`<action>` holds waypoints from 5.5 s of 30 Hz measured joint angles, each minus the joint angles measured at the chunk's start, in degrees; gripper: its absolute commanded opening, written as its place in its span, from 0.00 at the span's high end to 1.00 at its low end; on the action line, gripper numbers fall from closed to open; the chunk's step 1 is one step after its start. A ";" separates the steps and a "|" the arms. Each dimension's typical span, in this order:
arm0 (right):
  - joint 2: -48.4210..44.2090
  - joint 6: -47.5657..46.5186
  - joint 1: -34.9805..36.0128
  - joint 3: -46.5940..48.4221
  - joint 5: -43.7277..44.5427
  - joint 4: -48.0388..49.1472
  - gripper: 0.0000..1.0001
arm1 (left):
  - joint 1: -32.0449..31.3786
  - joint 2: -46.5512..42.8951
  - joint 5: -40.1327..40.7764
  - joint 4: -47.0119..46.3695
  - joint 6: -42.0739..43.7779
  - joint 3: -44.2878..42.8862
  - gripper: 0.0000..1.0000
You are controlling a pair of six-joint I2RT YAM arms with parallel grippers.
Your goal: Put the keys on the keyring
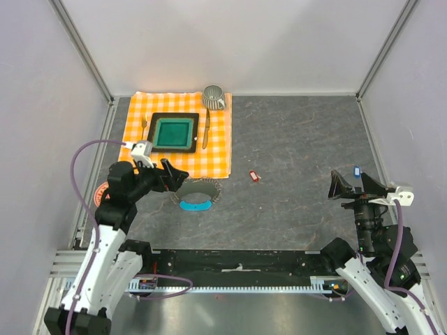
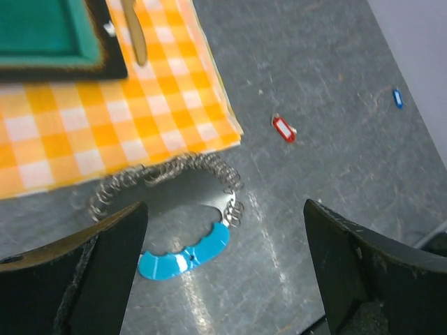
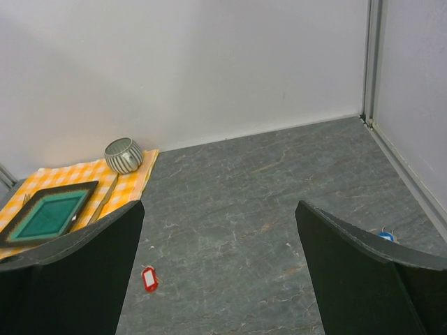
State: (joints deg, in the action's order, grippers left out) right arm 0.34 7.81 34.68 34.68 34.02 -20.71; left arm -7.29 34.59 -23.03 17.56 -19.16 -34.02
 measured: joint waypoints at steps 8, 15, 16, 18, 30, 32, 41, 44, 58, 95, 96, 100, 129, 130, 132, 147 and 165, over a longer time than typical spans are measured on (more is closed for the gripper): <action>0.00 0.11 1.11 0.00 -0.17 -0.09 0.02 | -15.56 14.62 3.28 -2.51 -3.45 -0.48 0.01; 0.00 0.09 1.86 0.00 -0.20 -0.20 0.02 | -26.73 27.39 8.20 -3.21 -3.30 -3.50 0.01; 0.00 0.09 1.90 0.00 -0.24 -0.20 0.02 | -28.09 29.07 9.14 -3.15 -3.04 -4.00 0.01; 0.00 0.07 1.92 0.00 -0.35 -0.17 0.02 | -31.12 31.89 11.15 -2.78 -1.90 -4.92 0.01; 0.00 -0.61 1.92 -0.02 -0.76 0.07 0.02 | -42.77 49.07 29.35 4.83 7.56 -15.65 0.25; 0.00 -0.68 1.92 -0.02 -0.76 0.07 0.02 | -43.78 52.04 31.58 6.12 8.87 -16.52 0.29; 0.00 -1.03 1.92 -0.09 -0.87 0.42 0.02 | -45.33 57.20 37.00 10.62 12.37 -18.53 0.37; 0.00 -1.14 1.92 -0.15 -1.05 0.48 0.02 | -45.35 58.73 38.14 10.84 13.00 -19.71 0.40; 0.00 -1.22 1.92 -0.50 -1.25 0.55 0.02 | -45.35 64.96 42.66 11.04 15.78 -26.12 0.54; 0.00 -1.25 1.92 -0.52 -1.27 0.55 0.02 | -36.74 51.93 27.78 -1.01 3.13 -11.67 0.74; 0.00 -1.25 1.92 -0.52 -1.27 0.52 0.02 | -36.57 51.93 27.23 -1.66 2.89 -11.50 0.74; 0.00 -1.25 1.92 -0.52 -1.29 0.52 0.02 | -36.37 52.04 26.36 -3.65 2.27 -11.43 0.74; 0.00 -1.25 1.92 -0.52 -1.44 0.52 0.02 | -35.89 53.77 28.85 -5.73 0.55 -10.56 0.82; 0.00 -1.25 1.92 -0.52 -1.46 0.52 0.02 | -35.89 53.94 28.85 -5.75 0.52 -10.56 0.85; 0.00 -1.25 1.92 -0.52 -1.46 0.55 0.02 | -35.89 53.99 28.85 -5.81 0.52 -10.56 0.91; 0.00 -1.25 1.92 -0.52 -1.70 0.52 0.02 | -36.00 50.27 29.03 2.08 0.87 -11.72 0.98; 0.00 -1.25 1.97 -0.52 -2.34 0.52 0.02 | -48.70 64.59 48.50 20.52 5.84 -26.93 0.98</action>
State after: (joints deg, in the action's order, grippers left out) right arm 0.34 6.57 36.64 34.15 31.68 -20.18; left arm -55.99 99.18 25.47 38.09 -13.32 -60.95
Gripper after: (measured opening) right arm 0.982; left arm 0.023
